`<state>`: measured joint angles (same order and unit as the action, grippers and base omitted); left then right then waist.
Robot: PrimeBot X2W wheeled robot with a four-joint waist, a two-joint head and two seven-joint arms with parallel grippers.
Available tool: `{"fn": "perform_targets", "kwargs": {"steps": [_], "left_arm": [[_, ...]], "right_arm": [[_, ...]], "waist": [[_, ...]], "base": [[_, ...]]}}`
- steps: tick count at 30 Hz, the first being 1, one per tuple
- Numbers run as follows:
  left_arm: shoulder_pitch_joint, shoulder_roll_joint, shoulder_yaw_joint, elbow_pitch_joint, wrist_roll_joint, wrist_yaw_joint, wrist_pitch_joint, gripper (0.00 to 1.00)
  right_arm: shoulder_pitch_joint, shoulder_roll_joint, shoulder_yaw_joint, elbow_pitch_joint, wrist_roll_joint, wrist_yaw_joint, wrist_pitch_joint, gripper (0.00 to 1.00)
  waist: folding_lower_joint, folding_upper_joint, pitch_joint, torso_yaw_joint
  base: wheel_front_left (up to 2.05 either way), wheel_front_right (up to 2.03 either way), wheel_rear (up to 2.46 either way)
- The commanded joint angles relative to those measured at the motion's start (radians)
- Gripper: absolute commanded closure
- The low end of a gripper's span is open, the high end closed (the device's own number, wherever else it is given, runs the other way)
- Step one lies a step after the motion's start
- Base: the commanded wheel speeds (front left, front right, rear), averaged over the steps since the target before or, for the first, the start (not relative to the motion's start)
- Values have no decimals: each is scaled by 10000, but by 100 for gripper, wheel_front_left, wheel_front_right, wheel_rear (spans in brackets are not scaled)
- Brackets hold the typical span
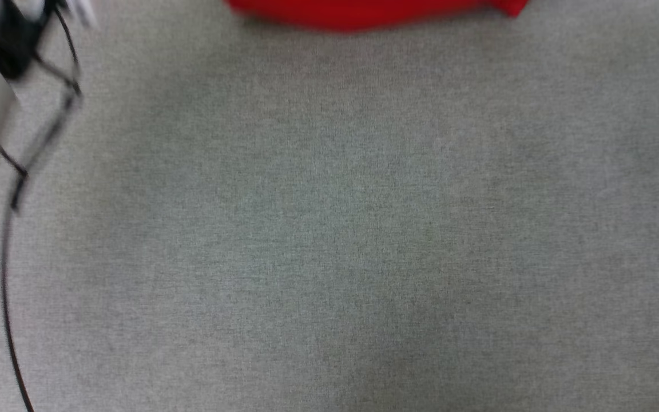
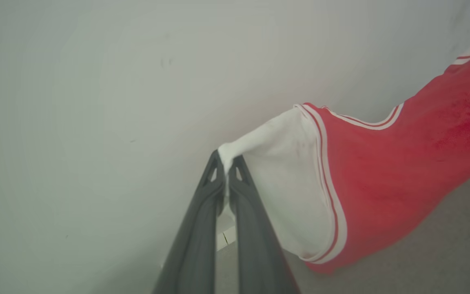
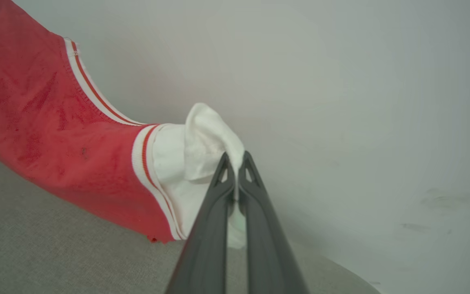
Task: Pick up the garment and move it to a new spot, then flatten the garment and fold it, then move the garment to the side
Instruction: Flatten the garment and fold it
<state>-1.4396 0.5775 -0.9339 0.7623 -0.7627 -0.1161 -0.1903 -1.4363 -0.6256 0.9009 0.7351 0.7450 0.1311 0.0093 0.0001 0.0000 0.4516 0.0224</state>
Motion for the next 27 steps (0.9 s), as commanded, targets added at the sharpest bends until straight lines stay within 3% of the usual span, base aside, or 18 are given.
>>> {"fn": "perform_targets", "kwargs": {"steps": [1,8,17,27], "left_arm": [[886,-43,-90,-96,-137,109,-181,100],[3688,217,-116,-831,-686,677,-564,100],[8045,1506,-125,-2847,-1552,1576,-718,100],[11071,2463,-173,-4381,-2533,2863,-668,100]], "right_arm": [[714,-142,282,-111,212,-9,-278,100],[2851,-485,1076,-677,1018,-9,-939,100],[6173,-1334,1850,-1706,2138,-7,-1462,100],[9129,-2016,1780,-2144,2428,-9,-1843,100]], "waist": [[-1,0,-275,7],[-1,0,-1018,-48],[-1,0,-2426,-273],[-1,0,-3478,-275]], "base": [[0,0,0],[0,0,0],[0,0,0],[0,0,0]]}}
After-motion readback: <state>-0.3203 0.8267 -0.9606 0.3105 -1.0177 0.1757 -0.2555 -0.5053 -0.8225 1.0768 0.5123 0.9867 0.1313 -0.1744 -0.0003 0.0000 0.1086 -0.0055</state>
